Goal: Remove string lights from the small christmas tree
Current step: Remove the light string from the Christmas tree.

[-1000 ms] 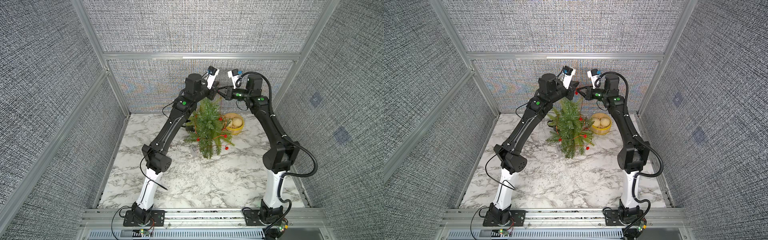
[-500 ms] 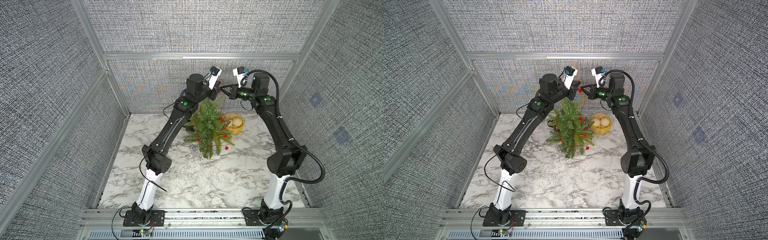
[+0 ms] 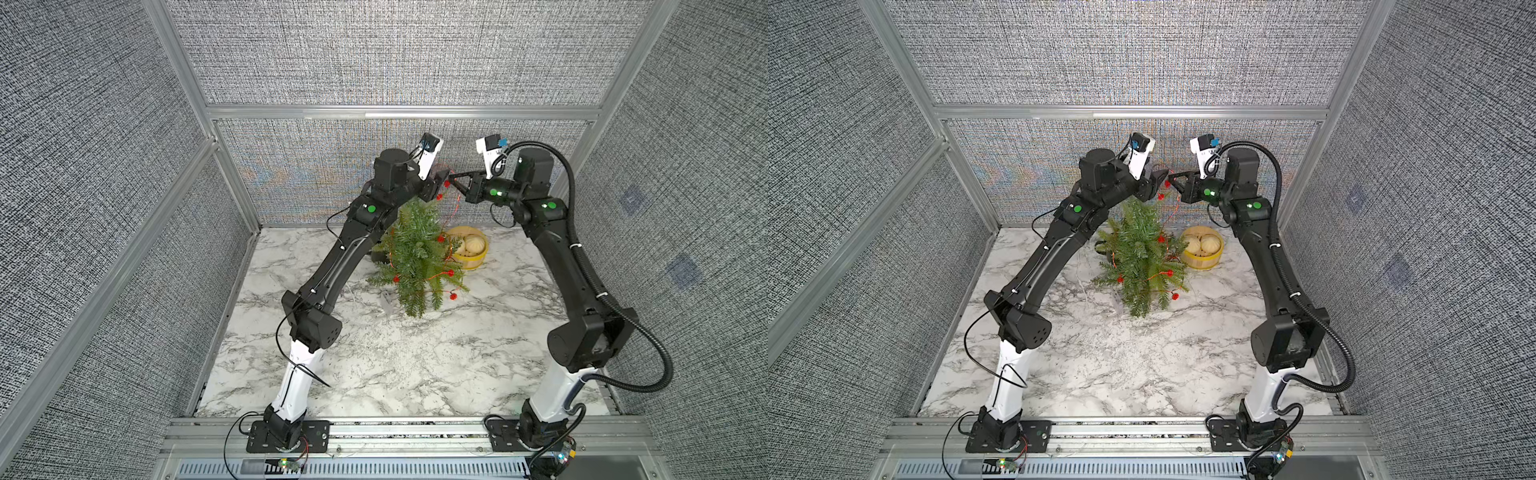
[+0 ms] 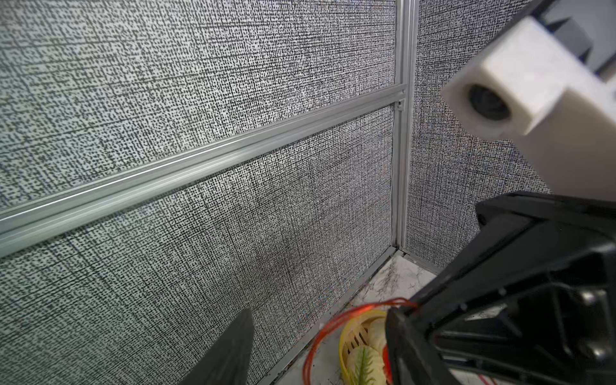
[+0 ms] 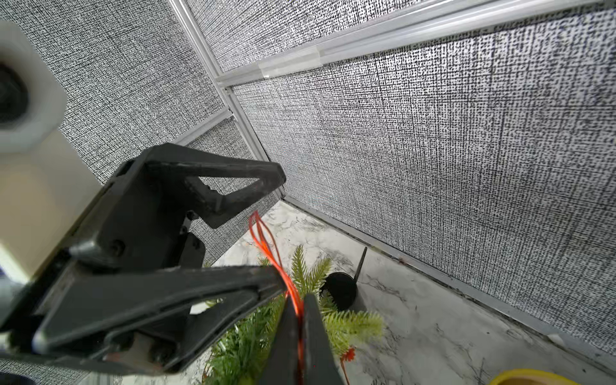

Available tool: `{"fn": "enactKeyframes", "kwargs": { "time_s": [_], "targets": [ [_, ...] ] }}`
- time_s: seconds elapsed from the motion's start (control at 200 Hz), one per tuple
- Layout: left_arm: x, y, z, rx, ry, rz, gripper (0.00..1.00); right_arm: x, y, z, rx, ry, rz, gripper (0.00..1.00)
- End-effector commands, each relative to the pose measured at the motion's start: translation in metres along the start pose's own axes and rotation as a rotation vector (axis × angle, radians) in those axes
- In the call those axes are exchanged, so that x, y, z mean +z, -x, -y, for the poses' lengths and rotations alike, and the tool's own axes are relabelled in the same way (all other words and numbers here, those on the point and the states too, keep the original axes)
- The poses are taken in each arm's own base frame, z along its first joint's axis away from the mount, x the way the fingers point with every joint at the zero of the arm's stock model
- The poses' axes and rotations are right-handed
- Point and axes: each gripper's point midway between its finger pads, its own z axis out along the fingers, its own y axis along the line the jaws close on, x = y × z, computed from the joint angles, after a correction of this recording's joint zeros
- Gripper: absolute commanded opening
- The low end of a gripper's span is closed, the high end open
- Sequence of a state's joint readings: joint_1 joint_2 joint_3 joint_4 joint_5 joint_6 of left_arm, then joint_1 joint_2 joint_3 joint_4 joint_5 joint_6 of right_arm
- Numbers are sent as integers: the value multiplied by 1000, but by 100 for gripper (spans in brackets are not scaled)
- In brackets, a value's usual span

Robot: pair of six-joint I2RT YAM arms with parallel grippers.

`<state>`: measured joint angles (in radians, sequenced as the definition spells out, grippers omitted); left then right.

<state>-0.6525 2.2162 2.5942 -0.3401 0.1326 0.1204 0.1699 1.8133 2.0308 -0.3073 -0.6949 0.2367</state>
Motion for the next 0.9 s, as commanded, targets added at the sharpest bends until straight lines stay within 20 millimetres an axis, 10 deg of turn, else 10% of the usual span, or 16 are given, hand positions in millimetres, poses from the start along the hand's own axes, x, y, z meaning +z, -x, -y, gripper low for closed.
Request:
{"fn": "enactKeyframes", "kwargs": {
  "time_s": [0.0, 0.265, 0.895],
  "targets": [
    [-11, 16, -5, -19, 33, 25, 67, -4, 2, 3, 3, -33, 7, 0],
    [-38, 16, -6, -107, 53, -28, 99, -19, 7, -2, -1, -83, 26, 0],
    [-150, -4, 11, -256, 54, -171, 99, -51, 23, -10, 9, -189, 58, 0]
  ]
}}
